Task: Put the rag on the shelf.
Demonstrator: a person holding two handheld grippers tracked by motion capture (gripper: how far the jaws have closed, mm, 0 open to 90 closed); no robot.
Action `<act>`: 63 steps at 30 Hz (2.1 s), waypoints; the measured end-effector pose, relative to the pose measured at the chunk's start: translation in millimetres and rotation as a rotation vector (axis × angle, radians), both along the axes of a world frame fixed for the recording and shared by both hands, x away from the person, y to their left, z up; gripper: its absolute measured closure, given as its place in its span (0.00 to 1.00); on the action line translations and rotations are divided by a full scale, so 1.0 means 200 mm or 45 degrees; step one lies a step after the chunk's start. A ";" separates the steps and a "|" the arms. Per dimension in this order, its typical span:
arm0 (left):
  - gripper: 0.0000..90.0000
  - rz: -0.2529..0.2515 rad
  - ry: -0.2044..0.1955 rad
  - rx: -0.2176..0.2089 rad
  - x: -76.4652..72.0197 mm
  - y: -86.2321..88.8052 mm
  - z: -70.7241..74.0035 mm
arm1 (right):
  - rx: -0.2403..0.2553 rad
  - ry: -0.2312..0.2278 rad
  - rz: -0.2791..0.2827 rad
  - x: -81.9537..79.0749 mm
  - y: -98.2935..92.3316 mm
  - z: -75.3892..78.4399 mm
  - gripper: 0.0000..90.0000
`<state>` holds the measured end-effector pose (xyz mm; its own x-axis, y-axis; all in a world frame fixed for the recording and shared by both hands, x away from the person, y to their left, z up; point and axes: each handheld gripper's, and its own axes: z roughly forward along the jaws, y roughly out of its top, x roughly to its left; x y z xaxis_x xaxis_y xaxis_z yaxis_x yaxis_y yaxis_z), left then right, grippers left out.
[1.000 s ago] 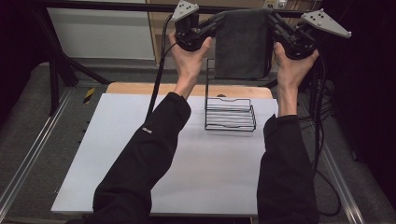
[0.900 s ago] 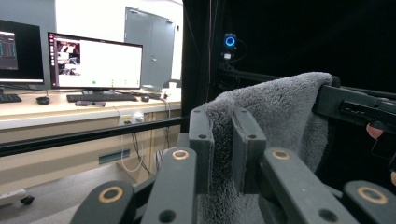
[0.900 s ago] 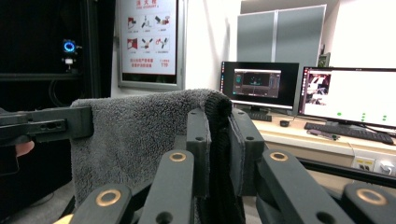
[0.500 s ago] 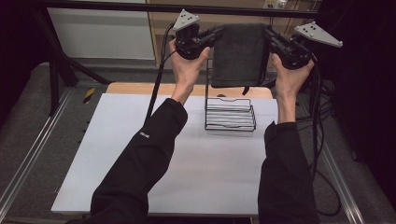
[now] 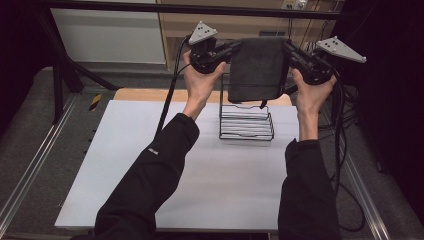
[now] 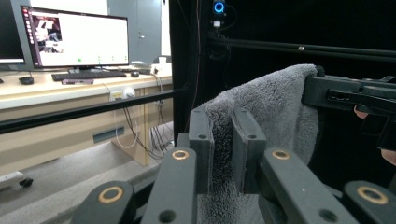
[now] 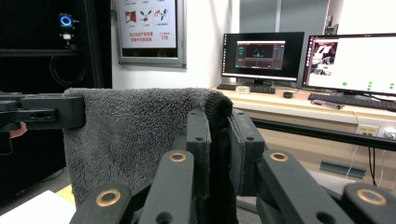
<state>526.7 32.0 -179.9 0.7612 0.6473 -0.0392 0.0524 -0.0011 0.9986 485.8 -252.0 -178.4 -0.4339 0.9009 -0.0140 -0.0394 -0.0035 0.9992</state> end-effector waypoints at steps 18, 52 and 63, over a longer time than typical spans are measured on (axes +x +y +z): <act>0.88 -0.044 0.021 0.057 -0.05 0.02 -0.11 | -0.006 0.044 0.032 -0.06 -0.01 -0.14 0.89; 0.80 -0.141 0.122 0.192 -0.21 0.06 -0.15 | -0.052 0.145 0.140 -0.23 -0.06 -0.28 0.89; 0.92 -0.130 0.234 0.144 -0.17 0.13 -0.04 | -0.090 0.146 0.147 -0.25 -0.05 -0.31 0.89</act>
